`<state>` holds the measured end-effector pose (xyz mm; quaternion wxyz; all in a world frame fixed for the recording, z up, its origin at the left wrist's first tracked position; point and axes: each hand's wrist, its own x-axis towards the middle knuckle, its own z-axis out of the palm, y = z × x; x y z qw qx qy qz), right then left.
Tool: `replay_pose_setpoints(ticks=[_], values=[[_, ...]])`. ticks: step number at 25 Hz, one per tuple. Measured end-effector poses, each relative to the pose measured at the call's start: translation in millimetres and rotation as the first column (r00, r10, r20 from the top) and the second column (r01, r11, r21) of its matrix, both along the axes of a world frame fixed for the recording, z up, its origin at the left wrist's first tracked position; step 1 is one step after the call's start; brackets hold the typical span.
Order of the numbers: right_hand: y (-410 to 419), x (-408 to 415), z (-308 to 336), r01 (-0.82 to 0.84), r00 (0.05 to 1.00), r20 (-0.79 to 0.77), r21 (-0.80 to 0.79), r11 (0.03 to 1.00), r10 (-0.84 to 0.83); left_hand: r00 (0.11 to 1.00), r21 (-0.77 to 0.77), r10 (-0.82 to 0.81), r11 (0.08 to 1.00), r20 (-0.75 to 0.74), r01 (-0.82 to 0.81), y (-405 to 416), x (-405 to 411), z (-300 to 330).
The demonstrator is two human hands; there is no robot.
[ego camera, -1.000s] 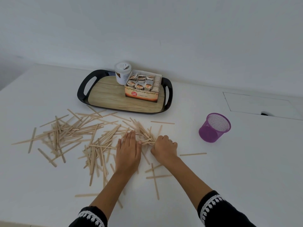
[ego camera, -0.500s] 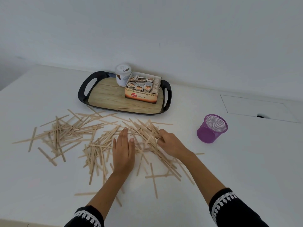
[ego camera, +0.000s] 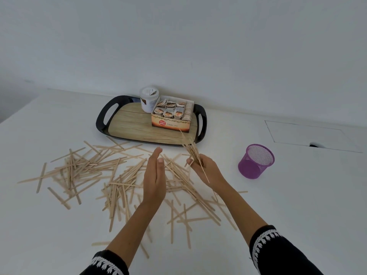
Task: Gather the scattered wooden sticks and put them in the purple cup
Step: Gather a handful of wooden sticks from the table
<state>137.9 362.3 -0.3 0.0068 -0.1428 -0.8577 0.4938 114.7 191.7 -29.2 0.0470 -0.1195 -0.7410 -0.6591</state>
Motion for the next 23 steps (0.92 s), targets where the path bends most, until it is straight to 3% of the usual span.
replay_pose_setpoints(ticks=[4,9,11,13,15,18,20,23], values=[[3.6,-8.6,14.3,0.014,1.000,-0.015,-0.184,0.983,-0.018,0.999,0.092,-0.036,0.995,0.035,0.033,10.4,-10.6,16.9],[2.0,-18.6,25.2,-0.058,0.997,0.044,-0.223,0.973,0.070,0.989,0.093,-0.098,0.992,0.109,0.088,25.9,-19.8,48.7],[0.1,-23.3,24.4,-0.049,0.997,0.047,-0.103,0.993,0.054,0.987,0.053,-0.020,0.999,0.161,0.011,35.9,-23.4,64.8],[-0.4,-26.8,21.4,-0.022,1.000,-0.017,0.145,0.989,0.025,0.960,0.009,-0.012,1.000,0.278,0.010,42.1,-28.9,76.3],[0.3,-27.0,17.8,-0.011,0.995,-0.092,0.334,0.942,0.044,0.904,-0.050,-0.138,0.984,0.406,0.172,43.2,-32.1,83.4],[1.1,-25.3,17.4,0.042,0.995,-0.102,0.449,0.893,0.005,0.820,-0.105,-0.222,0.941,0.527,0.322,41.5,-35.1,87.1],[-0.6,-24.6,17.2,0.043,0.996,-0.084,0.528,0.848,0.002,0.705,0.008,-0.283,0.930,0.650,0.366,39.8,-36.9,86.6],[-4.1,-23.4,17.0,0.055,0.998,-0.057,0.616,0.785,-0.026,0.434,0.300,-0.436,0.888,0.788,0.347,35.5,-36.7,83.8]])
